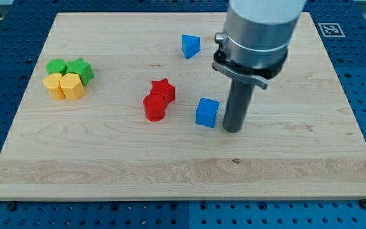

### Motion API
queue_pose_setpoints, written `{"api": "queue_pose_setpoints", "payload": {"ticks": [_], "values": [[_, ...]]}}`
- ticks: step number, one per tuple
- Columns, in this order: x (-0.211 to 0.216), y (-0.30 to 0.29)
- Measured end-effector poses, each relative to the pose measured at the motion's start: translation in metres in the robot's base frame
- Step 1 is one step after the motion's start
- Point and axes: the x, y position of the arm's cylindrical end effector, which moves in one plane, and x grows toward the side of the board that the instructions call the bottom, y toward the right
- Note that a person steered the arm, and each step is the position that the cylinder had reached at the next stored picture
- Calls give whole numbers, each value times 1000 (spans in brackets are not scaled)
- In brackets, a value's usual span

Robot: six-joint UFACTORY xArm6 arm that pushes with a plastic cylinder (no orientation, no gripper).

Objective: Move the blue cube closer to the red star

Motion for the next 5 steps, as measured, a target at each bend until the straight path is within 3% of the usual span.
{"api": "queue_pose_setpoints", "payload": {"ticks": [2,3,5], "values": [[-2,-87],[-4,-87],[-45,-9]]}}
